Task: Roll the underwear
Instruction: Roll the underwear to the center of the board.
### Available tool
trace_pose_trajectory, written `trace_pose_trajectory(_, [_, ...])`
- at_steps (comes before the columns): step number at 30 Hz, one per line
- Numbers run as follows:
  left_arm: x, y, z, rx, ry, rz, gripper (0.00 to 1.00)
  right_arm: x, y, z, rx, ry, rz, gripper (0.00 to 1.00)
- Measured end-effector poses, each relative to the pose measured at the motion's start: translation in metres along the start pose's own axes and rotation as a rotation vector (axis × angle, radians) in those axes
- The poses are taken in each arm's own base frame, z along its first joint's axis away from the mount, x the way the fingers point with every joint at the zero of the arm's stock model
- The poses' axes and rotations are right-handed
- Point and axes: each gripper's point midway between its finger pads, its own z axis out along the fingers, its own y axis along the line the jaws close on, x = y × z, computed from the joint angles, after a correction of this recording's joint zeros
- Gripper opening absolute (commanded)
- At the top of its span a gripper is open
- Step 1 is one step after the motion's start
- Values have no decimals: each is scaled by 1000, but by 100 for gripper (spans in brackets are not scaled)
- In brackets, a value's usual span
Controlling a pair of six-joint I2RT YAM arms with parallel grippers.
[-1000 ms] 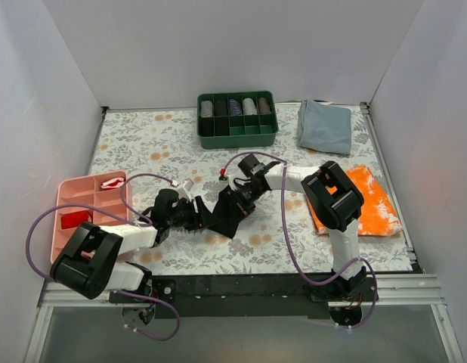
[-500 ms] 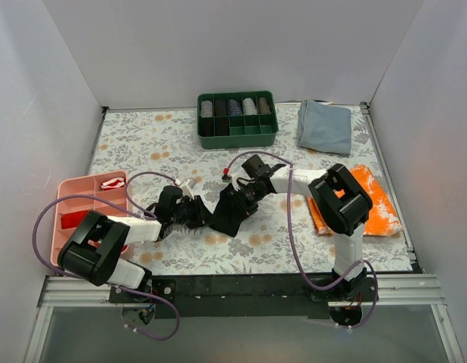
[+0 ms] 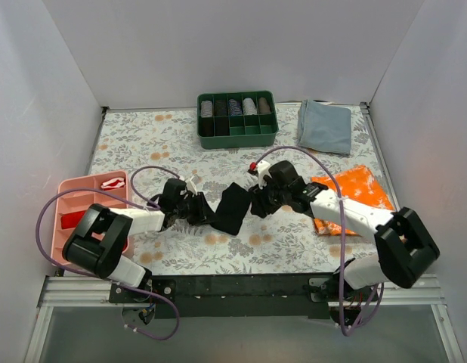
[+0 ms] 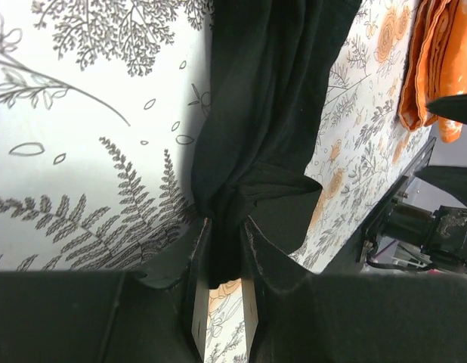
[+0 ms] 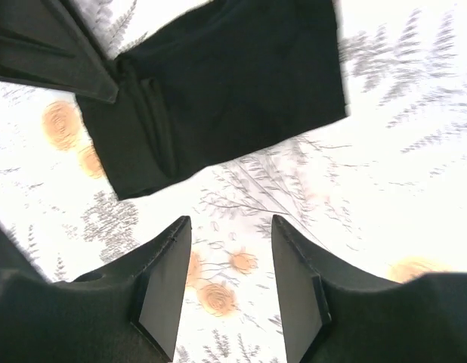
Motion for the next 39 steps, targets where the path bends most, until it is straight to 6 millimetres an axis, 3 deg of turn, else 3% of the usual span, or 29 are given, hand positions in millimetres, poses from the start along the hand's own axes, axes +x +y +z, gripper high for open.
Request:
trace_pose_trajectory(5, [0,-2,2,-22,56,-30,0,-7,12,-17,106,-100,-127,54])
trace_pose_trajectory(10, [0,-3,2,-67,105,-72,0,1,46,-16,134,-119,-308,54])
trace_pose_trajectory(14, [-1,-2,1,-115,143,-98,0,2,61,-14,149,-128,-406,55])
trace_pose_trajectory(23, [2,2,-2,-172,199,-120,0,26,84,19,153,-24,-598,55])
trace_pose_trajectory(31, [3,2,-1,-173,226,-116,0,31,108,39,133,5,-716,56])
trace_pose_trajectory(39, [4,2,0,-162,245,-114,0,32,99,55,208,15,-786,55])
